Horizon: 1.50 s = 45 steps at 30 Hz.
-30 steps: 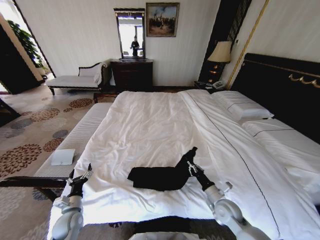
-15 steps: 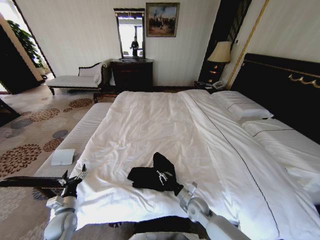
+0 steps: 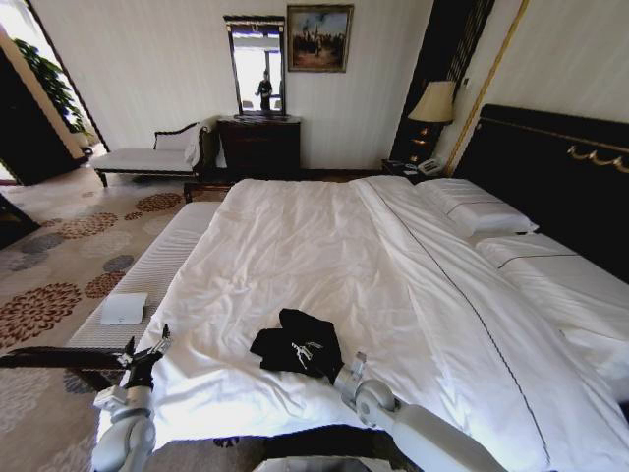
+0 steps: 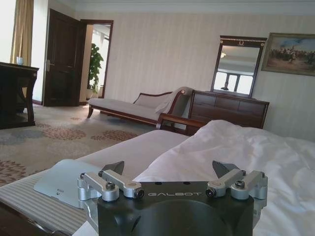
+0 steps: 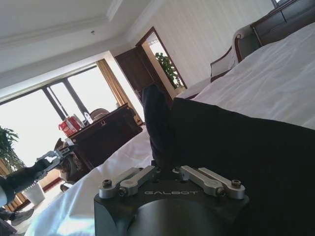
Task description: Fold the clothes on the bed.
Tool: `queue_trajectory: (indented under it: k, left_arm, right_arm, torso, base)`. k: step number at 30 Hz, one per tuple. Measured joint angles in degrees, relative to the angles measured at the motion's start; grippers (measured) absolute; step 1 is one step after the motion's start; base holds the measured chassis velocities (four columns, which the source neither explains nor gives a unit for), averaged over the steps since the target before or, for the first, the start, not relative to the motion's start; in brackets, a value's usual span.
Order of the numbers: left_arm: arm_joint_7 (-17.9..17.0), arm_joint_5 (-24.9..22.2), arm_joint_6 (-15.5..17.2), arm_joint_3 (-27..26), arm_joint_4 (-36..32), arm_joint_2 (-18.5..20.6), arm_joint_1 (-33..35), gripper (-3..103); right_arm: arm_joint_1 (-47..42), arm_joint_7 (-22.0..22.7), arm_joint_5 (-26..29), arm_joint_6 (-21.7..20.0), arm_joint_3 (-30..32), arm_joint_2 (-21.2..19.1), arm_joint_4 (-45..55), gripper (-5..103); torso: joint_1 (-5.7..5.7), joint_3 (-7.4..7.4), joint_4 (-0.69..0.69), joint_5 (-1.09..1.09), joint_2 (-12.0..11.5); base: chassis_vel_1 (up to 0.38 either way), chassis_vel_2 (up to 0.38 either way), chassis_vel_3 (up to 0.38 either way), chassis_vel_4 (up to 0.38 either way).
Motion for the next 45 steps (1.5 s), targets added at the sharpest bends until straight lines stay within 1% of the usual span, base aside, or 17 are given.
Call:
queue_trajectory:
  k: [7, 11, 15, 17, 19, 21, 22, 23, 24, 27, 28, 31, 33, 35, 37, 42, 45]
  left_arm:
    - [-0.1, 0.0, -0.1, 0.0, 0.0, -0.5, 0.2, 100]
    - [-0.1, 0.0, -0.2, 0.0, -0.2, -0.5, 0.5, 100]
    - [-0.2, -0.1, -0.3, -0.2, -0.1, -0.5, 0.8, 100]
    - [-0.2, -0.1, -0.4, -0.4, 0.0, -0.5, 1.1, 100]
    - [-0.2, -0.1, -0.5, -0.4, 0.0, -0.5, 1.2, 100]
    - [-0.2, -0.1, -0.6, -0.6, -0.1, -0.7, 1.5, 100]
    - [-0.2, -0.1, -0.7, -0.6, -0.1, -0.8, 1.6, 100]
    - [-0.2, -0.1, -0.7, -0.6, -0.1, -0.8, 1.6, 100]
    - [-0.2, 0.0, -0.8, -0.6, -0.2, -0.8, 1.7, 100]
    - [-0.3, 0.1, -0.9, -0.7, -0.2, -1.1, 1.9, 100]
    - [-0.3, 0.1, -0.9, -0.7, -0.2, -1.1, 1.9, 100]
    - [-0.3, 0.4, -1.0, -0.7, -0.2, -1.5, 2.0, 100]
    - [-0.3, 0.5, -1.0, -0.7, -0.2, -1.5, 2.0, 100]
    - [-0.3, 0.7, -1.0, -0.6, -0.2, -2.0, 1.9, 100]
    - [-0.3, 0.9, -1.0, -0.5, -0.3, -2.4, 1.9, 100]
    - [-0.3, 1.3, -1.1, -0.5, -0.5, -2.9, 2.1, 100]
    - [-0.3, 1.4, -1.3, -0.8, -0.7, -3.0, 2.5, 100]
  right_arm:
    - [0.6, 0.7, -0.1, 0.1, -1.0, 1.2, -1.1, 2]
    - [0.5, 1.8, 0.2, 0.2, -1.4, 2.0, -0.4, 18]
    - [0.1, 2.0, 4.2, 1.5, -1.3, 3.8, 2.0, 28]
    - [-0.1, 0.9, 7.9, 2.0, -1.0, 4.2, 4.8, 39]
    - [-0.1, 0.4, 8.8, 2.0, -1.0, 4.2, 5.7, 39]
    - [-0.1, -0.2, 11.6, 2.1, -0.3, 3.8, 8.1, 56]
    - [-0.1, 0.4, 12.3, 1.9, 0.0, 3.8, 8.2, 61]
    - [-0.1, 0.4, 12.3, 1.9, 0.0, 3.8, 8.2, 61]
    - [0.1, 1.9, 13.0, 1.6, 0.4, 4.0, 8.1, 61]
    - [1.2, 9.4, 13.9, 0.4, 1.2, 5.6, 5.1, 78]
    - [1.2, 9.4, 13.9, 0.4, 1.2, 5.6, 5.1, 78]
    - [2.6, 14.1, 13.0, -0.7, 1.3, 8.4, 0.4, 93]
    - [2.6, 14.2, 12.9, -0.7, 1.3, 8.6, 0.2, 93]
    - [3.5, 15.0, 12.2, -1.6, 0.8, 11.3, -2.3, 99]
    - [3.9, 15.2, 11.3, -2.3, 0.1, 14.0, -4.3, 100]
    - [3.7, 14.3, 9.3, -2.4, -2.1, 17.0, -5.8, 100]
    - [3.2, 7.6, 6.7, -0.1, -4.7, 17.3, -5.1, 100]
  torso:
    - [0.00, 0.00, 0.00, 0.00, 0.0]
    - [0.00, 0.00, -0.01, -0.01, 0.0]
    - [0.00, 0.00, 0.00, 0.01, 0.0]
    - [0.00, 0.00, 0.01, -0.01, 0.0]
    - [0.00, 0.00, 0.00, -0.01, 0.0]
    - [0.00, 0.00, 0.00, -0.01, 0.0]
    - [0.00, 0.00, 0.00, -0.01, 0.0]
    - [0.00, 0.00, 0.00, -0.01, 0.0]
    - [-0.01, 0.00, -0.01, 0.00, 0.0]
    - [0.00, 0.00, 0.00, -0.01, 0.0]
    - [0.00, 0.00, 0.00, -0.01, 0.0]
    - [0.00, 0.00, 0.00, 0.00, 0.0]
    - [0.00, 0.00, 0.00, -0.01, 0.0]
    - [0.00, 0.00, 0.00, 0.00, 0.0]
    - [0.00, 0.00, 0.00, -0.01, 0.0]
    - [0.00, 0.00, 0.01, 0.00, 0.0]
    - [0.00, 0.00, 0.00, 0.00, 0.0]
  base:
    - [0.000, 0.000, 0.000, 0.000]
    - [0.000, 0.000, 0.000, 0.000]
    - [0.000, 0.000, 0.000, 0.000]
    - [0.000, 0.000, 0.000, 0.000]
    - [0.000, 0.000, 0.000, 0.000]
    - [0.000, 0.000, 0.000, 0.000]
    - [0.000, 0.000, 0.000, 0.000]
    - [0.000, 0.000, 0.000, 0.000]
    - [0.000, 0.000, 0.000, 0.000]
    - [0.000, 0.000, 0.000, 0.000]
    - [0.000, 0.000, 0.000, 0.000]
    - [0.000, 0.000, 0.000, 0.000]
    - [0.000, 0.000, 0.000, 0.000]
    - [0.000, 0.000, 0.000, 0.000]
    - [0.000, 0.000, 0.000, 0.000]
    - [0.000, 0.000, 0.000, 0.000]
    - [0.000, 0.000, 0.000, 0.000]
